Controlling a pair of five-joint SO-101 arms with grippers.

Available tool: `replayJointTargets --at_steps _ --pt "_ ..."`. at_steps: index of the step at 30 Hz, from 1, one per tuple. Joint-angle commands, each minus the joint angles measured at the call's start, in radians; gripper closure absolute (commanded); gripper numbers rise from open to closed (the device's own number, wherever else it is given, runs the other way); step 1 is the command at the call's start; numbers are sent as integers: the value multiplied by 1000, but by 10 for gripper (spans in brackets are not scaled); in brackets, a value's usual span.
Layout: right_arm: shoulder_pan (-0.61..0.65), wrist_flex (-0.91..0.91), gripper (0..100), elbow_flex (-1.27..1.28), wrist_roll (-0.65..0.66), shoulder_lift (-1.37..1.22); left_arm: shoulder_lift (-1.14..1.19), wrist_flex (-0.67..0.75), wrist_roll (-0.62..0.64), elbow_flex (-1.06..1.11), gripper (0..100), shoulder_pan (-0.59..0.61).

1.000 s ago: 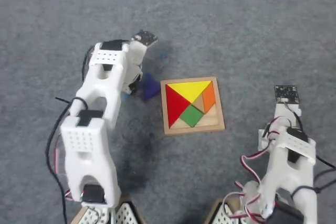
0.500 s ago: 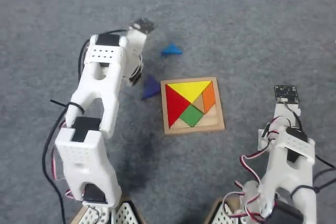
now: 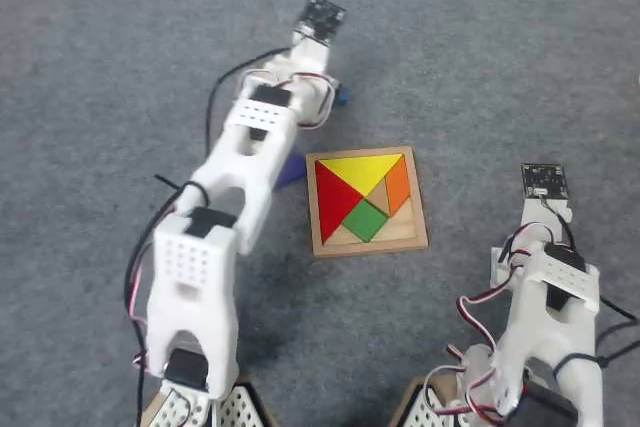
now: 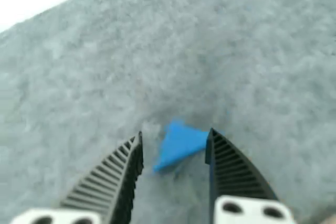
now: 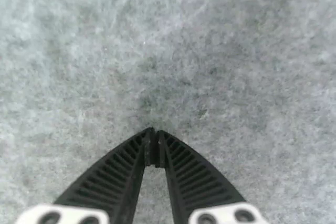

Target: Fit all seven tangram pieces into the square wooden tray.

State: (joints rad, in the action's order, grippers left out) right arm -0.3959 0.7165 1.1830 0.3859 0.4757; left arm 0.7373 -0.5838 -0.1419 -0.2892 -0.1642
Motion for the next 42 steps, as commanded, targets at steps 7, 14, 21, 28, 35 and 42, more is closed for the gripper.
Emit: replayJointTargets --at_steps 7,14,21,28,35,42 --pt "16 -19 991 -8 -9 39 422 -301 9 -714 805 8" --pt "16 -19 991 -6 -9 39 741 -730 8 -1323 806 29" --pt "16 -19 991 -6 -9 39 684 -1169 5 -1372 806 77" --pt "16 -19 991 -6 -9 38 500 -1180 6 -1079 887 121" --pt "16 -30 991 -6 -11 35 72 -1175 -167 -277 900 97" --pt "16 -28 991 -6 -11 35 -325 -1151 -316 176 900 146"
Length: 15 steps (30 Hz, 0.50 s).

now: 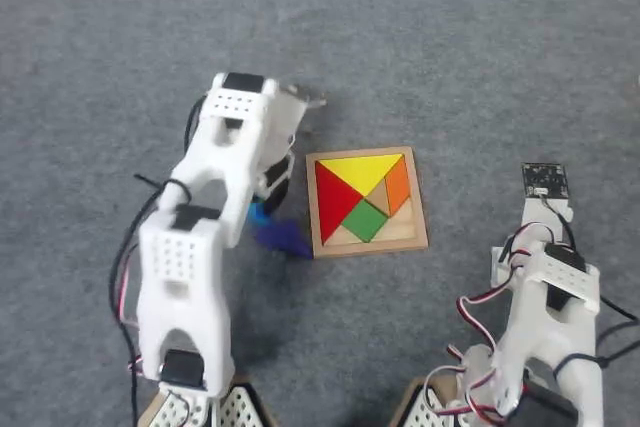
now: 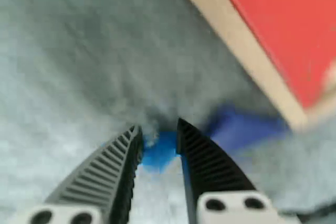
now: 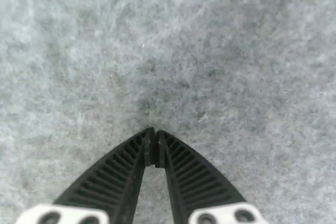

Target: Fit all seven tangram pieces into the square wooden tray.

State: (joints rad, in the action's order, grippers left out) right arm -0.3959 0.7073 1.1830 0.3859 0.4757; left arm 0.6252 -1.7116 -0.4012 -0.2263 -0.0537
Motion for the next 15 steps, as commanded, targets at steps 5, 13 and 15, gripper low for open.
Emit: replayJointTargets --at_steps 5,13,15 --pt "16 -19 991 -6 -11 35 -427 23 -84 139 897 135" --pt "16 -19 991 -6 -11 35 -463 296 -109 481 822 150" --pt "16 -19 991 -6 -11 35 -442 404 -112 562 788 153"
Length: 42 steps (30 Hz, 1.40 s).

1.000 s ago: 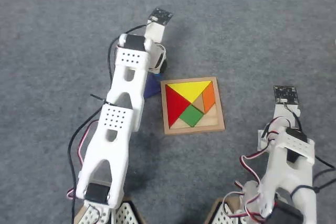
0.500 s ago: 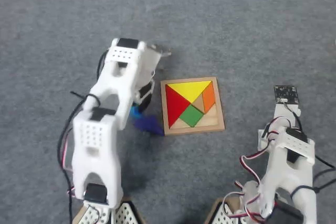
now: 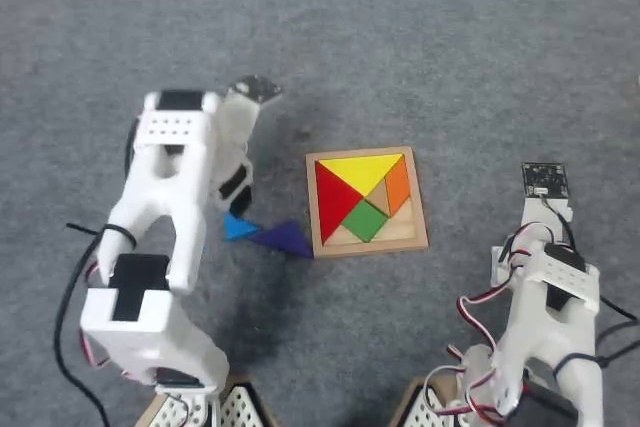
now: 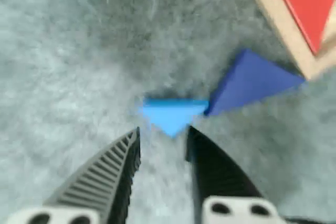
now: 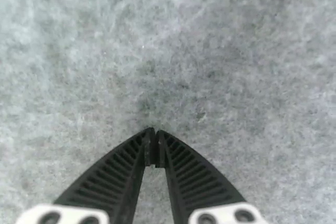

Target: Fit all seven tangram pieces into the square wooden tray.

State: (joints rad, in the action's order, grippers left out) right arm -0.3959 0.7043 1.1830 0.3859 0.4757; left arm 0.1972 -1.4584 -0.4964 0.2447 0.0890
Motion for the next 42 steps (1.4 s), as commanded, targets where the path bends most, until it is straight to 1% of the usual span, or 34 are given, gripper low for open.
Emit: replayJointTargets --at_steps 1,6,10,14,18,22,30,34,38,42 --pt "16 -16 991 -6 -11 35 -9 187 -21 125 779 11" --pt "16 -16 991 -6 -11 35 11 292 -66 206 778 3" --pt "16 -16 991 -6 -11 35 11 310 -98 245 778 2" --pt "16 -18 991 -6 -11 35 11 319 -97 240 778 5" --pt "16 -18 991 -6 -11 35 6 388 -94 208 779 5" --pt "16 -18 991 -6 -11 33 6 384 -98 159 779 -2" --pt "16 -18 991 -6 -11 33 17 385 -97 105 779 -64" --pt "16 -18 991 -6 -11 33 112 377 -94 70 779 -63" --pt "16 -18 991 -6 -11 33 201 255 -94 -54 785 -48" --pt "16 -18 991 -6 -11 33 239 230 -97 -84 859 -51"
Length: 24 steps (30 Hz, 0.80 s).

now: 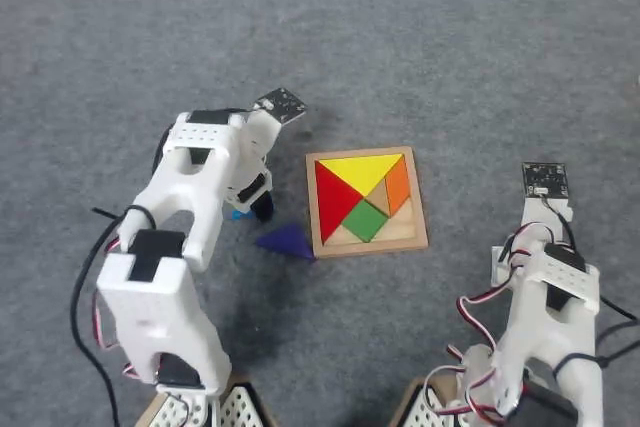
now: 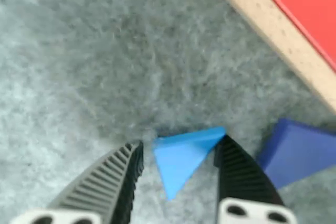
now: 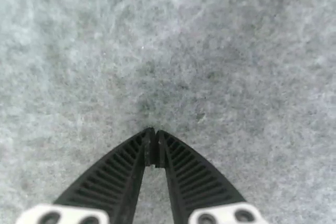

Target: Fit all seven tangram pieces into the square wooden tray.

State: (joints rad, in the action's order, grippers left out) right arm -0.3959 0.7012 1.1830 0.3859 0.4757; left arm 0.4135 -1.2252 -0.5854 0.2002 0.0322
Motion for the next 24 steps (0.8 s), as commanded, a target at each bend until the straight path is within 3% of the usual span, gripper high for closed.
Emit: replayJointTargets --at_steps 1,6,15,24 --pt "16 -15 991 -6 -11 33 20 -3 -6 -39 884 6" --pt "16 -15 991 -6 -11 33 -38 -44 26 -38 987 3" --pt "16 -15 991 -6 -11 33 -207 -137 32 -39 987 -49" --pt "16 -15 991 -6 -11 33 -298 -173 21 -38 987 -347"
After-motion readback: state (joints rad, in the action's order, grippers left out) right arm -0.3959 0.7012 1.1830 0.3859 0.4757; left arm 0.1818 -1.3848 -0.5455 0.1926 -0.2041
